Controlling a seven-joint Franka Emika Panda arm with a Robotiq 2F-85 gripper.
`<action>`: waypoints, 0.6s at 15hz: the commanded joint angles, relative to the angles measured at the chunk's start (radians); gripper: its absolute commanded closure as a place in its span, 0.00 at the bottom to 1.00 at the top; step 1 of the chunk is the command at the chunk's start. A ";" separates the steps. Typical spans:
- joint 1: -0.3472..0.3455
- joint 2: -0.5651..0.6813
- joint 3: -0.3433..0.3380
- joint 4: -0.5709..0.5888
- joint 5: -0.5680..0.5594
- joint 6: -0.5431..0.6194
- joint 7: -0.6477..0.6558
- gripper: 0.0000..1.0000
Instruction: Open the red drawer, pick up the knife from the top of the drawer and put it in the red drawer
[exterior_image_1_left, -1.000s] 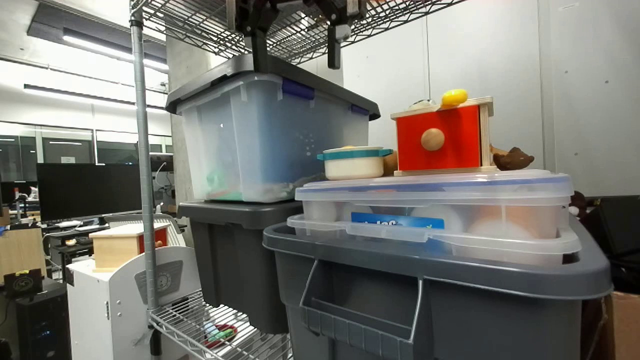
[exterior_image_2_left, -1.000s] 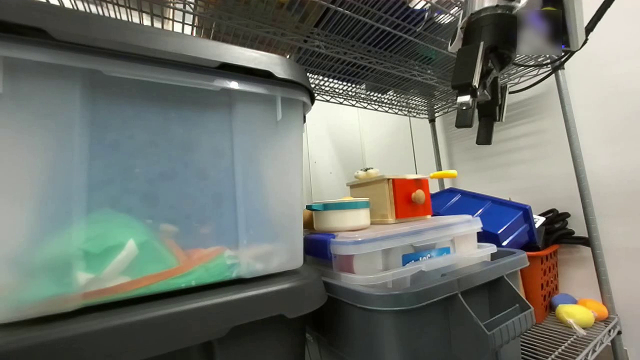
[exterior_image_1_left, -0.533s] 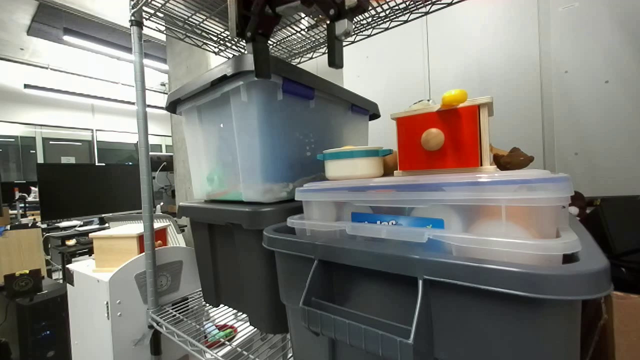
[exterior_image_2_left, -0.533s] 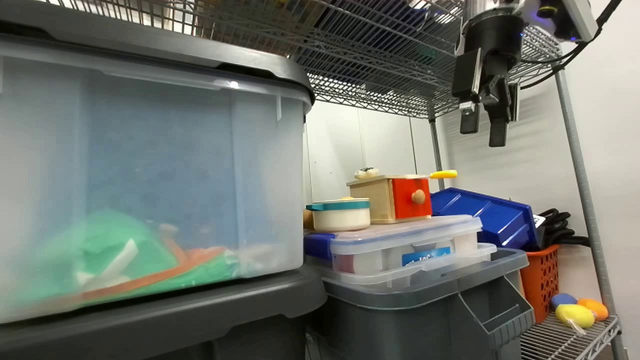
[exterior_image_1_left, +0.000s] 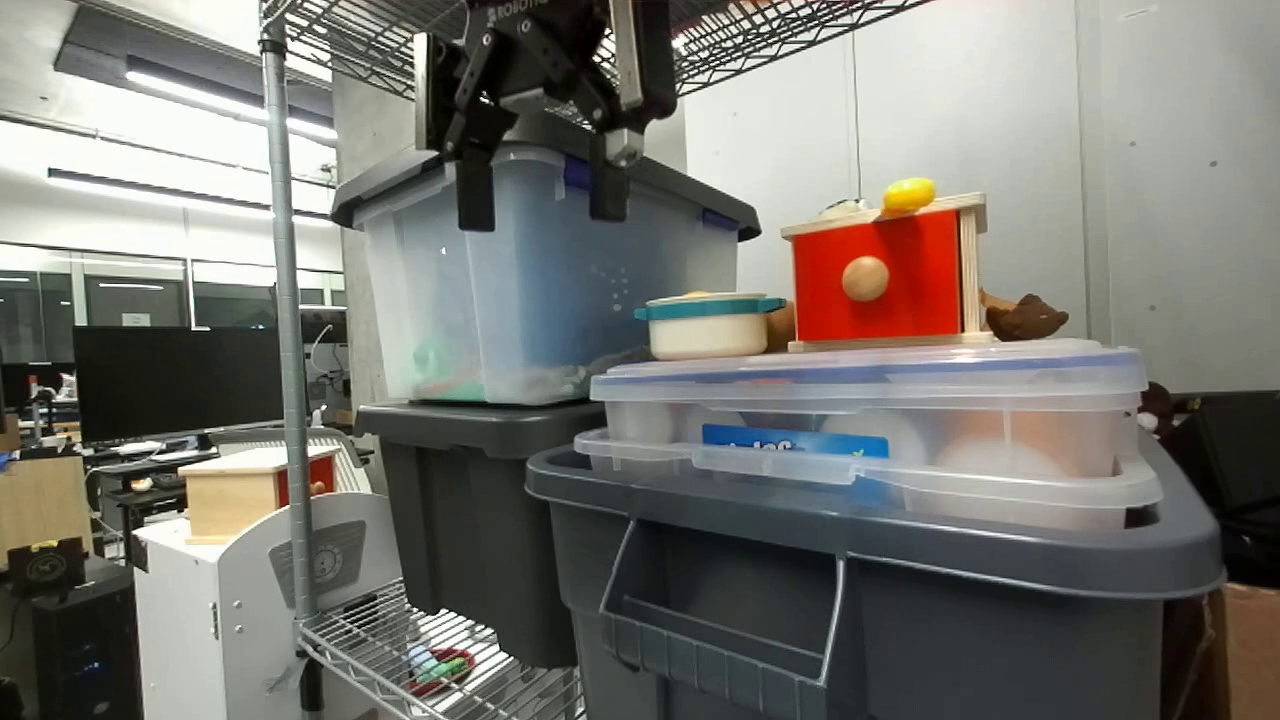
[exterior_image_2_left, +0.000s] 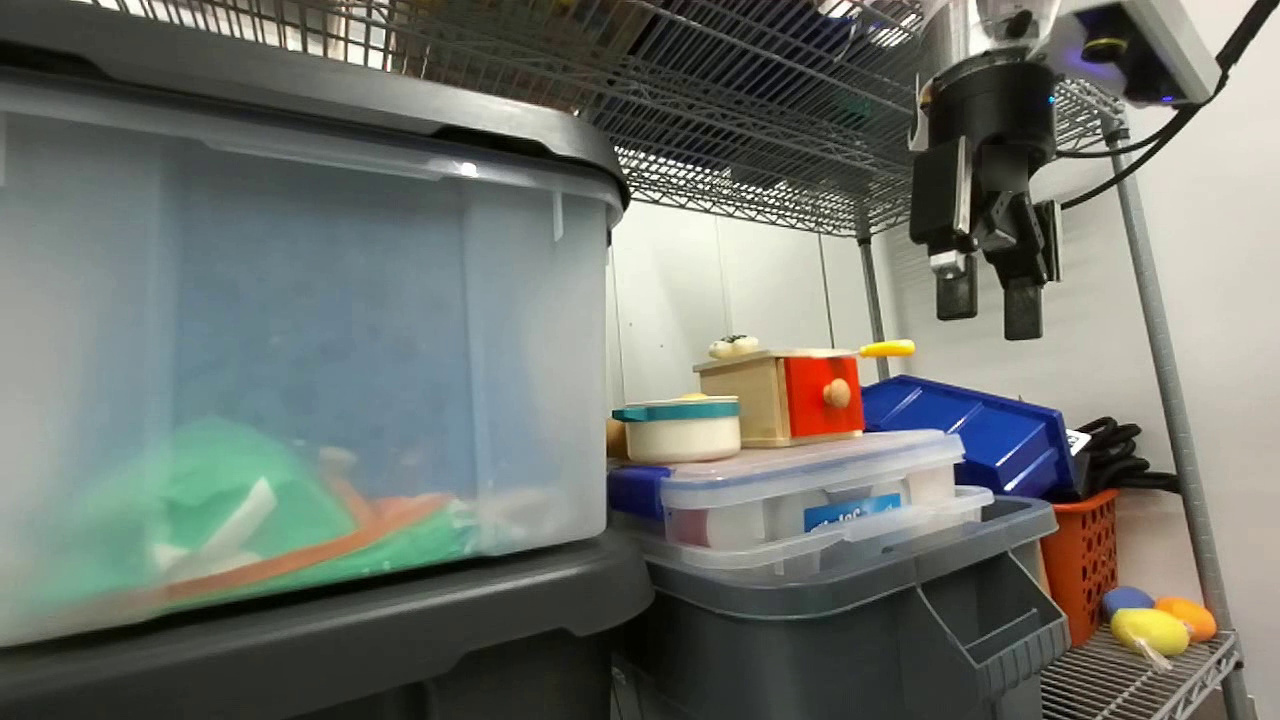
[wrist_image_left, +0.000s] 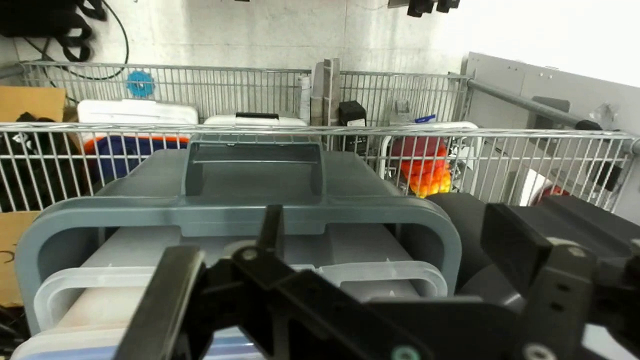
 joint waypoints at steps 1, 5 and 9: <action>0.011 -0.026 0.013 -0.030 -0.029 -0.024 0.050 0.00; 0.008 -0.012 0.023 -0.069 -0.048 0.014 0.079 0.00; 0.008 -0.004 0.023 -0.111 -0.064 0.027 0.095 0.00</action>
